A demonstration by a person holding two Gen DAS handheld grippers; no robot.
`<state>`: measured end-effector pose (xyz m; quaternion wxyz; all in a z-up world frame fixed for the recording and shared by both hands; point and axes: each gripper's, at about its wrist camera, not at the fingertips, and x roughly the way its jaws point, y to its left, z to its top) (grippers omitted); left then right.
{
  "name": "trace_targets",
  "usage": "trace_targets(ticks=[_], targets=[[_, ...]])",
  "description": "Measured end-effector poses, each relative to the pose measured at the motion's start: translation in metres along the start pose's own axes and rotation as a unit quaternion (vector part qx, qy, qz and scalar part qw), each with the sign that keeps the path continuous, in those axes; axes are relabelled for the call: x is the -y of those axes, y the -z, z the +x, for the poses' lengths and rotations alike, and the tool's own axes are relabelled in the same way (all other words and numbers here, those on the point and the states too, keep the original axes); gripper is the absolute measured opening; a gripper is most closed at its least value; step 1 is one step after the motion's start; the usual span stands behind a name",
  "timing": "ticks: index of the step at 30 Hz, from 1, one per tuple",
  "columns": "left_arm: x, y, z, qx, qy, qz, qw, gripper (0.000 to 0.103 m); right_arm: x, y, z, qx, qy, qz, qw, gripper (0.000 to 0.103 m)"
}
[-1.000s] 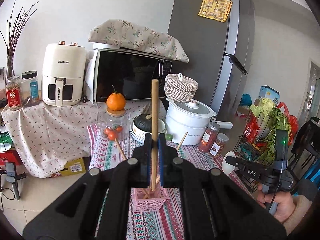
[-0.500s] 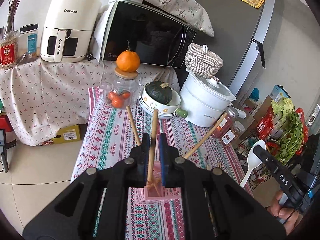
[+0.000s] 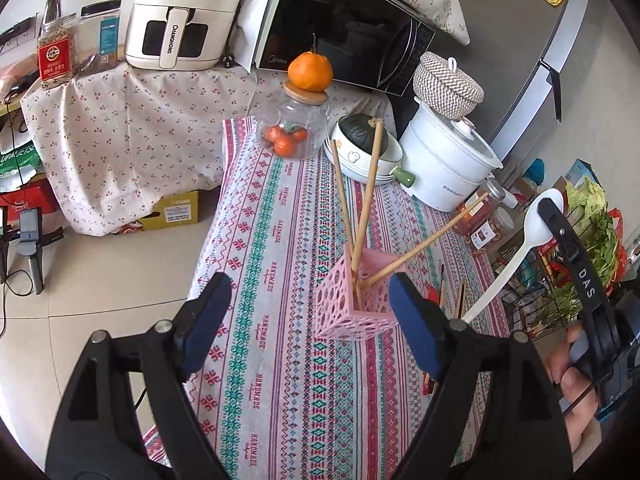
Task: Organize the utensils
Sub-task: 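Drop the chopstick into the pink basket with the left tool while the right tool carries the spoon, then lower the white spoon into the pink basket and open the right tool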
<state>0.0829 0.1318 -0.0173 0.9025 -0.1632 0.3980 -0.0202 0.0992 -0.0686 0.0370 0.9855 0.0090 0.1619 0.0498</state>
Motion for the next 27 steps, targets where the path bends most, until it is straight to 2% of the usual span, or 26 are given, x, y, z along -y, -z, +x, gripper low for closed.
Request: trace_targets(ticks=[3, 8, 14, 19, 21, 25, 27], targets=[[-0.006, 0.005, 0.0, -0.01, -0.01, 0.014, 0.9998, 0.082, -0.017, -0.002, 0.009, 0.012, 0.009, 0.007, 1.0, 0.007], [-0.016, 0.009, 0.0, -0.024, -0.007, 0.009, 0.9996, 0.082, -0.044, 0.005, 0.031, 0.029, 0.047, -0.028, 0.998, 0.007], [-0.019, 0.005, -0.002, -0.025, -0.003, -0.002, 0.9997, 0.082, -0.056, 0.023, 0.054, -0.003, 0.053, -0.03, 0.998, 0.007], [-0.019, 0.004, -0.001, -0.024, -0.004, -0.002, 0.9997, 0.084, -0.054, 0.033, 0.06, -0.03, 0.041, -0.03, 0.998, 0.009], [-0.018, 0.004, -0.001, -0.025, -0.007, -0.001, 0.9997, 0.084, -0.05, 0.032, 0.058, -0.034, 0.034, -0.027, 0.999, 0.014], [-0.014, 0.006, -0.002, -0.024, -0.014, 0.007, 0.9996, 0.085, -0.032, 0.022, 0.046, -0.04, 0.012, -0.009, 0.999, 0.051], [-0.01, 0.008, -0.002, -0.024, -0.019, 0.014, 0.9994, 0.088, -0.02, 0.016, 0.037, -0.043, 0.007, -0.006, 0.999, 0.062]])
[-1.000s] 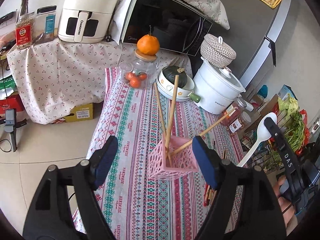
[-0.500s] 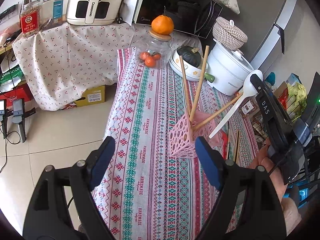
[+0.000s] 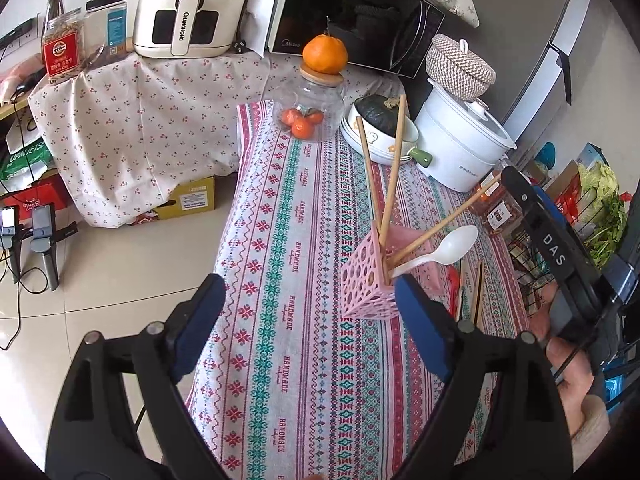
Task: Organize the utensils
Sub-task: 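Lower the white spoon into the pink basket and open the right tool, then move the left tool to the paper-wrapped chopsticks and grasp them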
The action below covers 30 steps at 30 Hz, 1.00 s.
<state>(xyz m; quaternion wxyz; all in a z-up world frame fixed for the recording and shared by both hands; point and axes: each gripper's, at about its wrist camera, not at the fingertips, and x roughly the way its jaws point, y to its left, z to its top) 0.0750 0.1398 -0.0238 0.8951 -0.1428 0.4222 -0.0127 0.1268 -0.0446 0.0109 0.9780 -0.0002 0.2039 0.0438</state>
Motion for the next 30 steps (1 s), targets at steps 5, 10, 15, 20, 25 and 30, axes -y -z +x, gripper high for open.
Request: trace_targets(ticks=[5, 10, 15, 20, 25, 30], targets=[[0.014, 0.007, 0.004, -0.007, -0.003, 0.017, 0.9998, 0.092, 0.037, -0.003, -0.015, -0.04, -0.004, 0.011, 0.999, 0.088], [0.033, 0.018, 0.011, -0.026, -0.013, 0.034, 0.999, 0.093, 0.07, 0.009, -0.02, -0.119, -0.028, 0.015, 0.992, 0.095], [0.059, 0.03, 0.017, -0.041, -0.012, 0.06, 0.9973, 0.093, 0.09, 0.024, -0.027, -0.162, -0.014, 0.001, 0.987, 0.096], [0.089, 0.044, 0.024, -0.05, -0.016, 0.096, 0.994, 0.093, 0.112, 0.038, -0.028, -0.198, 0.011, 0.006, 0.98, 0.101], [0.113, 0.055, 0.033, -0.059, -0.014, 0.131, 0.9895, 0.093, 0.138, 0.044, -0.031, -0.207, 0.002, 0.021, 0.978, 0.103], [0.131, 0.065, 0.044, -0.065, -0.02, 0.158, 0.9851, 0.094, 0.158, 0.052, -0.028, -0.23, -0.022, 0.023, 0.973, 0.103]])
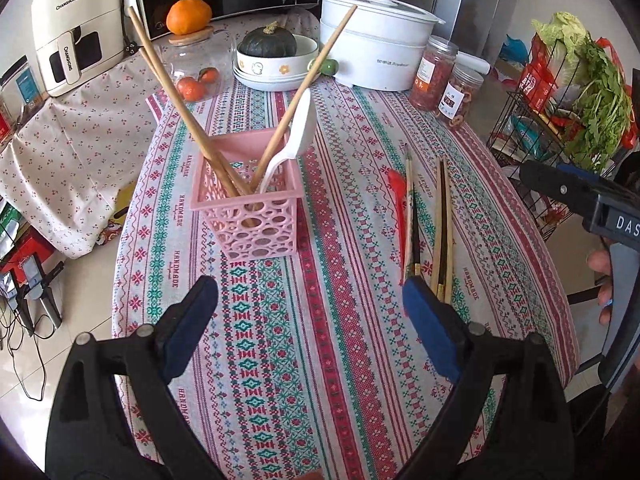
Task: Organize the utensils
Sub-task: 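Move the left tool to the paper-wrapped chopsticks and grasp them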
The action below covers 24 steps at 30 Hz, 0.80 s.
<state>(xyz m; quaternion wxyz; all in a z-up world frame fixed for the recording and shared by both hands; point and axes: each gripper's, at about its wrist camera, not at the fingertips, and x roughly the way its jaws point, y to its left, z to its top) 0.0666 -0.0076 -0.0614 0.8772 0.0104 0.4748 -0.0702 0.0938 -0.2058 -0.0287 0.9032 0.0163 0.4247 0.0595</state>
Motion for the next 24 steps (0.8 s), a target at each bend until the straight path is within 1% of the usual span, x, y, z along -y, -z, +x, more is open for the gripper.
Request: trace_targets(ticks=[3, 5, 8, 12, 15, 18, 19, 20, 21, 22, 23, 24], targets=[[0.011, 0.001, 0.009, -0.011, -0.012, 0.016, 0.9997, 0.094, 0.016, 0.006, 0.012, -0.042, -0.035, 0.009, 0.998, 0.103], [0.021, 0.002, 0.015, -0.018, -0.016, 0.023, 0.9994, 0.094, 0.029, 0.009, 0.019, -0.061, -0.047, 0.026, 0.997, 0.103], [0.035, -0.004, 0.025, -0.029, -0.017, 0.033, 0.9989, 0.094, 0.048, 0.013, 0.03, -0.089, -0.044, 0.054, 0.994, 0.103], [0.056, -0.014, 0.04, -0.04, -0.003, 0.044, 0.9982, 0.094, 0.075, 0.016, 0.047, -0.118, -0.039, 0.093, 0.988, 0.103], [0.068, -0.025, 0.056, -0.05, 0.004, 0.036, 0.998, 0.094, 0.089, 0.018, 0.057, -0.133, -0.028, 0.104, 0.985, 0.103], [0.076, -0.039, 0.069, -0.048, 0.02, 0.023, 0.9984, 0.093, 0.1, 0.02, 0.066, -0.145, -0.02, 0.111, 0.983, 0.103], [0.079, -0.044, 0.074, -0.047, 0.022, 0.022, 0.9984, 0.091, 0.103, 0.022, 0.071, -0.153, -0.02, 0.112, 0.982, 0.103], [0.083, -0.049, 0.08, -0.049, 0.022, 0.024, 0.9983, 0.082, 0.105, 0.023, 0.075, -0.162, -0.021, 0.112, 0.98, 0.103], [0.087, -0.054, 0.087, -0.054, 0.023, 0.027, 0.9979, 0.076, 0.108, 0.025, 0.078, -0.17, -0.022, 0.113, 0.979, 0.103], [0.091, -0.059, 0.095, -0.061, 0.025, 0.03, 0.9974, 0.061, 0.11, 0.026, 0.081, -0.176, -0.022, 0.114, 0.978, 0.103], [0.094, -0.064, 0.101, -0.067, 0.027, 0.031, 0.9969, 0.05, 0.111, 0.026, 0.083, -0.179, -0.023, 0.114, 0.977, 0.103], [0.096, -0.068, 0.107, -0.071, 0.03, 0.03, 0.9966, 0.046, 0.112, 0.026, 0.085, -0.181, -0.023, 0.113, 0.977, 0.103]])
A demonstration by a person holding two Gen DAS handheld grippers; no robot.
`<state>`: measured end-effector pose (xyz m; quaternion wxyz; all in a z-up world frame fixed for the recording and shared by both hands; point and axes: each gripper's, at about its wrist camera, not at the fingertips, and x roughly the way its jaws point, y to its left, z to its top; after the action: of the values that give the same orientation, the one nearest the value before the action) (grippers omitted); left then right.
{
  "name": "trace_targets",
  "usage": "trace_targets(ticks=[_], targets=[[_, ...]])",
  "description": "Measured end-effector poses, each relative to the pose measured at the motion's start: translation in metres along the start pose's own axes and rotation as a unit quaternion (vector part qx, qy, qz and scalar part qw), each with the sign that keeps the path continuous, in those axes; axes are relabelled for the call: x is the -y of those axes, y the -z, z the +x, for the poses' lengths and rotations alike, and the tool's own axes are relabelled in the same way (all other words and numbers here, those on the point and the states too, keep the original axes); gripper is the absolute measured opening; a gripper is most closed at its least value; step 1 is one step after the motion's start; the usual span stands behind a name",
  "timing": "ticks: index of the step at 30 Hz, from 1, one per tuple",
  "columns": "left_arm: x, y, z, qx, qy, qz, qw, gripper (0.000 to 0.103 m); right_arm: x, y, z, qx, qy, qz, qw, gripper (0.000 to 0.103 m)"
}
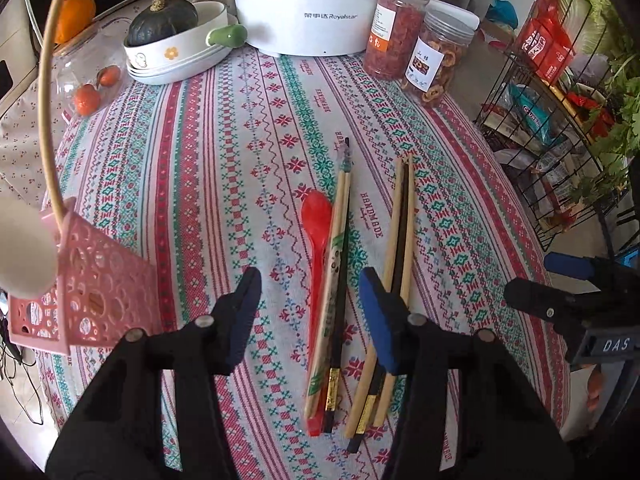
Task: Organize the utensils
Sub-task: 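Move the left tool to the paper-wrapped chopsticks and grasp them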
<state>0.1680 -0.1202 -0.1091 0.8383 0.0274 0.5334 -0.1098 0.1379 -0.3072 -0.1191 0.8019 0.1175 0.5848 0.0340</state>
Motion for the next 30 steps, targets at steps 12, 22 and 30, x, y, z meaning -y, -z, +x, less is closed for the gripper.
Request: trace_targets(ticks=[12, 22, 30], targets=[[0.021, -0.037, 0.049, -0.033, 0.005, 0.015, 0.9993, 0.012, -0.005, -0.015, 0.003, -0.002, -0.015, -0.011, 1.0, 0.103], [0.017, -0.037, 0.054, -0.044, -0.01, 0.002, 0.999, 0.001, -0.005, -0.018, 0.009, -0.007, -0.007, -0.007, 1.0, 0.103], [0.003, -0.015, 0.026, -0.044, 0.031, -0.001, 0.9986, 0.0, -0.004, -0.022, 0.018, -0.014, 0.006, 0.003, 1.0, 0.103]])
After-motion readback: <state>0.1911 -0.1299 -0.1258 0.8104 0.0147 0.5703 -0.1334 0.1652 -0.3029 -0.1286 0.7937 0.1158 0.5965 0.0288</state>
